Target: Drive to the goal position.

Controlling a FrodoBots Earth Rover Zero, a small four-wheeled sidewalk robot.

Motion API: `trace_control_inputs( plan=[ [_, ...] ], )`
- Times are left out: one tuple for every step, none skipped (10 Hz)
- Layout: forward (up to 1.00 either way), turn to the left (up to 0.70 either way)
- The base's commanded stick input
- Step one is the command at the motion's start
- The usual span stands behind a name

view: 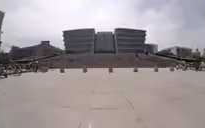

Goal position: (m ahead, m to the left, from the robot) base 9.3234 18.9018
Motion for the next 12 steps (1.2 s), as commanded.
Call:
trace_control_inputs(
  plan=[
    [1.0,0.0],
    [1.0,0.0],
    [1.0,0.0],
    [1.0,0.0],
    [1.0,0.0],
    [1.0,0.0],
    [1.0,0.0],
    [1.0,0.0],
    [1.0,0.0],
    [1.0,0.0],
    [1.0,0.0],
    [1.0,0.0]
  ],
)
